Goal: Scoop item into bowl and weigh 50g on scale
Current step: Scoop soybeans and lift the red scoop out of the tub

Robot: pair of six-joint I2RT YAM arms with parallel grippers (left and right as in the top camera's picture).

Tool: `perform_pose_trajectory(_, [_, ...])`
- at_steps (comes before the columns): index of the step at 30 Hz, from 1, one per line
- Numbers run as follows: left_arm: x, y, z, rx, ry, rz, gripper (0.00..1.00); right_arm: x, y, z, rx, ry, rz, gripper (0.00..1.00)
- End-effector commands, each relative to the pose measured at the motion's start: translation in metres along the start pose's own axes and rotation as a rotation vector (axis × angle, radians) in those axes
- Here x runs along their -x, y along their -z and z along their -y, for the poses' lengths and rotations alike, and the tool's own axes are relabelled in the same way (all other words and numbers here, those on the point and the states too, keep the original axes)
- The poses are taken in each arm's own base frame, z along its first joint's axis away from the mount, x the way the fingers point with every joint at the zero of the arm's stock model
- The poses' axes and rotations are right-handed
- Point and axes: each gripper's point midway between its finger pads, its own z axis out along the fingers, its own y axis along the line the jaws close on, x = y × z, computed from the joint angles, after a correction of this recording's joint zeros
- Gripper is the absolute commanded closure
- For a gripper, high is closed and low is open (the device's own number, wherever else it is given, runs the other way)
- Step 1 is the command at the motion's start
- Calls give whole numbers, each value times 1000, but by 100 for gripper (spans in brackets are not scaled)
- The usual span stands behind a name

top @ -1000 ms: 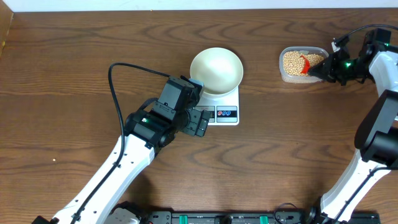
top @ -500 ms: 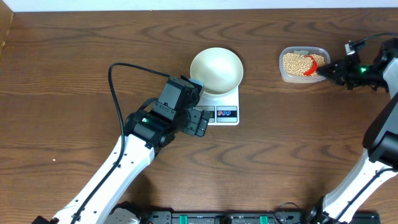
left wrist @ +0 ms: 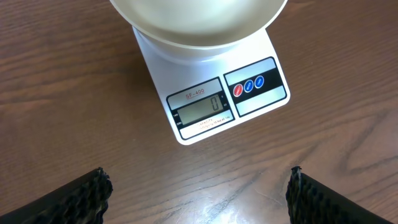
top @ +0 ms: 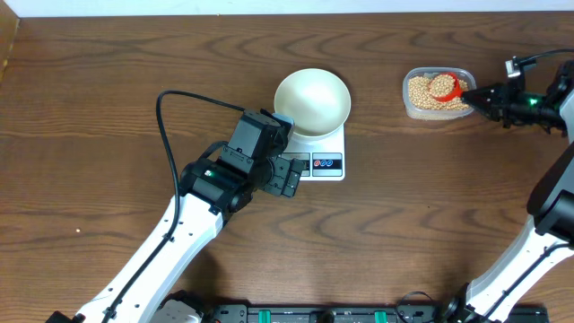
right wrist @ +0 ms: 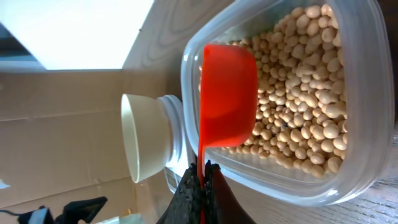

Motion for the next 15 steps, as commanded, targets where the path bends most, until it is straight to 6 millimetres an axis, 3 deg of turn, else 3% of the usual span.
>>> perform_pose_trajectory(1, [1,2,-4,18,0,7,8,2,8,-8,107,-7,22,99])
perform_pose_trajectory(15, [1,2,-4,18,0,7,8,10,28,-34,298,4,72,99])
